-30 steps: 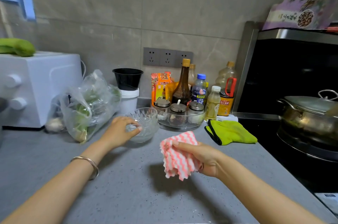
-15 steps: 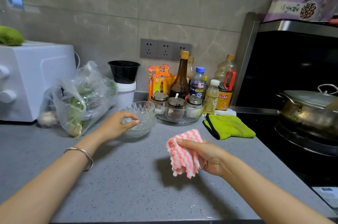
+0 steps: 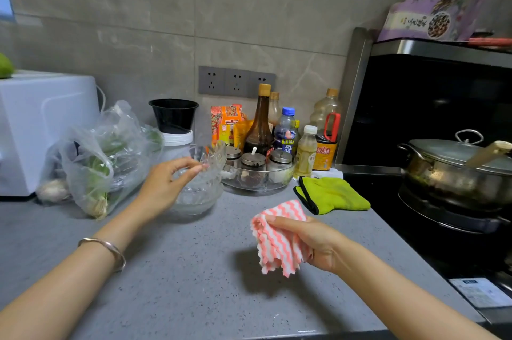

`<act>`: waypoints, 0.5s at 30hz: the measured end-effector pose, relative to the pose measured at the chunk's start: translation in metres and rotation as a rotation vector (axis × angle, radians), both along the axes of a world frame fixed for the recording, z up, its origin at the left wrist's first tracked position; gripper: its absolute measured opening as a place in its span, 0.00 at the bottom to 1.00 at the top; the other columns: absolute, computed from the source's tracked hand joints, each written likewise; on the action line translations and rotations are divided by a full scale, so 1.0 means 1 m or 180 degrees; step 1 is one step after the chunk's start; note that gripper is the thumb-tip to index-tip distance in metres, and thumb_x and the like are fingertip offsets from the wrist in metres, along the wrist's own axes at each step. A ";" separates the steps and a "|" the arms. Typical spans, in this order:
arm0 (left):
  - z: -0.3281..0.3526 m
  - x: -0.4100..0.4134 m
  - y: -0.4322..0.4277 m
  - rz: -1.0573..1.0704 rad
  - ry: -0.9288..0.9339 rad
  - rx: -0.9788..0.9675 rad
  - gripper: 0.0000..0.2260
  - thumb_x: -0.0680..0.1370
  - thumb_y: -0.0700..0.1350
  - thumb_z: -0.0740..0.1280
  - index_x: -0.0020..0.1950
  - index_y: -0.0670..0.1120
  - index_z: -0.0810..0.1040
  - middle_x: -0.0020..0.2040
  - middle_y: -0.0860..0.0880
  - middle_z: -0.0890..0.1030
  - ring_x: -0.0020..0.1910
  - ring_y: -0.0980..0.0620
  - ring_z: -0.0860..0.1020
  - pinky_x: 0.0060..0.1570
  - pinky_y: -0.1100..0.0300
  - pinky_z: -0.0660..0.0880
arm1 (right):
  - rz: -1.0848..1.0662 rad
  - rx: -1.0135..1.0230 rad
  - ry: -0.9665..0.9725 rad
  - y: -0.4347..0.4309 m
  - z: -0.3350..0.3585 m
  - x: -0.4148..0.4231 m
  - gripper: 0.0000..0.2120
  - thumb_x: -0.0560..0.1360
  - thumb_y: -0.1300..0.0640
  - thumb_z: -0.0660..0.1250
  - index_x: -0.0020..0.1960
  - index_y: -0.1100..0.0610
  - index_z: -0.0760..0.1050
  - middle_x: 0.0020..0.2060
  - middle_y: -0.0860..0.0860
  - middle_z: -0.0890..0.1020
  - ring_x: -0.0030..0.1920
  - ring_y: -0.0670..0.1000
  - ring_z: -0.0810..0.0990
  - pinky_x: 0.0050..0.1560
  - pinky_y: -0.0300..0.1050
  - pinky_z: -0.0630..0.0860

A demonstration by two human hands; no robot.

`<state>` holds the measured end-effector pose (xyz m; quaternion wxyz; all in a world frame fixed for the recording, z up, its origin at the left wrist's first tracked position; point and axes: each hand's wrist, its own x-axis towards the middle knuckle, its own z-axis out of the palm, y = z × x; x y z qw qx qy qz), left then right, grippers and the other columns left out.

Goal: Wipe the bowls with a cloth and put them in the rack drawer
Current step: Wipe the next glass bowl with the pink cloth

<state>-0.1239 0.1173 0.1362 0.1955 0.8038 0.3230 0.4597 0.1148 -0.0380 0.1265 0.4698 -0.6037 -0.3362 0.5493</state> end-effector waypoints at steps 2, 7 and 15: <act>0.014 0.009 -0.017 -0.0084 -0.0265 0.0084 0.08 0.77 0.51 0.64 0.50 0.55 0.82 0.48 0.62 0.83 0.51 0.73 0.75 0.49 0.80 0.65 | -0.0034 0.0040 0.0010 -0.005 0.001 0.006 0.19 0.66 0.56 0.76 0.53 0.63 0.77 0.40 0.58 0.85 0.35 0.53 0.84 0.40 0.46 0.82; 0.027 0.042 -0.061 -0.0448 -0.0581 0.0074 0.09 0.79 0.50 0.61 0.46 0.49 0.79 0.44 0.59 0.81 0.46 0.63 0.77 0.47 0.75 0.68 | -0.0131 0.0224 0.0103 -0.025 0.011 0.025 0.19 0.66 0.55 0.74 0.52 0.64 0.79 0.45 0.62 0.85 0.40 0.57 0.84 0.49 0.53 0.81; 0.005 0.116 -0.131 -0.1074 -0.1354 -0.0667 0.12 0.77 0.52 0.59 0.41 0.45 0.72 0.31 0.57 0.74 0.33 0.62 0.72 0.36 0.70 0.70 | -0.1029 0.1318 -0.0467 -0.081 0.051 0.060 0.16 0.81 0.51 0.59 0.55 0.63 0.78 0.45 0.61 0.84 0.42 0.59 0.83 0.49 0.54 0.79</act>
